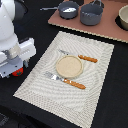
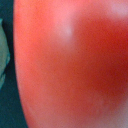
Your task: Place the pan onto the stove and place the fish and sausage into the pan.
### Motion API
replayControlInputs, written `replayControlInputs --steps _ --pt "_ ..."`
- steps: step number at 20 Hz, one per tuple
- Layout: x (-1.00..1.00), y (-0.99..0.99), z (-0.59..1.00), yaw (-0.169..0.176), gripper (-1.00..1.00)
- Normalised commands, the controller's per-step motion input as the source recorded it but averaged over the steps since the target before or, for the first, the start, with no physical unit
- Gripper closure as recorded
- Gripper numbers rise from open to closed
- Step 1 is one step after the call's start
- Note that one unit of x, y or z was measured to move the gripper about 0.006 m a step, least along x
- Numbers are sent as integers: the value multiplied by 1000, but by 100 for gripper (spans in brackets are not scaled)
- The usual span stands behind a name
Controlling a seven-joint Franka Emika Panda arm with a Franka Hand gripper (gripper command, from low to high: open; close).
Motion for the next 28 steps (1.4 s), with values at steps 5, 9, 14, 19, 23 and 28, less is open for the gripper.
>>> replayControlInputs --steps 5,9,14,19,23,28 --pt "73 -2 -39 -22 100" --pt "69 -14 -16 -21 100" --pt "97 -18 0 -23 100" --pt "293 271 735 17 100" --pt "506 708 1000 113 100" --pt "439 750 997 102 100"
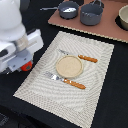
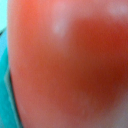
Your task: Place the pan onto the stove and place the fish and sausage into the pan.
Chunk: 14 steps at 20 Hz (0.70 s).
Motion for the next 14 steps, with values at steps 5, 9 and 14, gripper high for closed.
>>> replayControlInputs --steps 5,9,14 --pt "381 771 686 68 100" --pt "366 839 408 35 100" --pt "382 876 380 31 100"
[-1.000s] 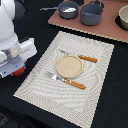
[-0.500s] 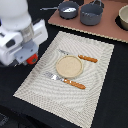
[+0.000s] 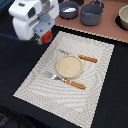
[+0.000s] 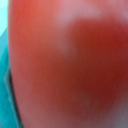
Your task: Place the pan onto the stove and place the fish and sausage into the pan.
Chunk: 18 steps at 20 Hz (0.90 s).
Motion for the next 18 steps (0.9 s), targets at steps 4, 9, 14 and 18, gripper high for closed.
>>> replayControlInputs --steps 4,9,14,18 --pt "328 915 316 30 100" --pt "244 969 101 11 100" --pt "248 902 0 0 100" --pt "211 909 9 0 100"
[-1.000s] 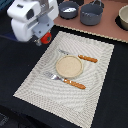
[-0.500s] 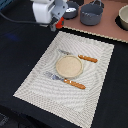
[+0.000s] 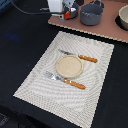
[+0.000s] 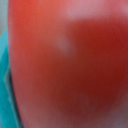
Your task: Place the pan onto the stove and place the fish and sausage into the pan.
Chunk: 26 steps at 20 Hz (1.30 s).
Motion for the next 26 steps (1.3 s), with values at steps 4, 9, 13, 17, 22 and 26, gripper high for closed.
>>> replayControlInputs --steps 4,9,13,17,22,26 --pt "184 899 23 0 100" --pt "139 873 87 0 100" --pt "99 870 61 0 100" --pt "-11 841 -24 0 100" --pt "-37 548 -131 0 100" --pt "34 344 178 0 -100"
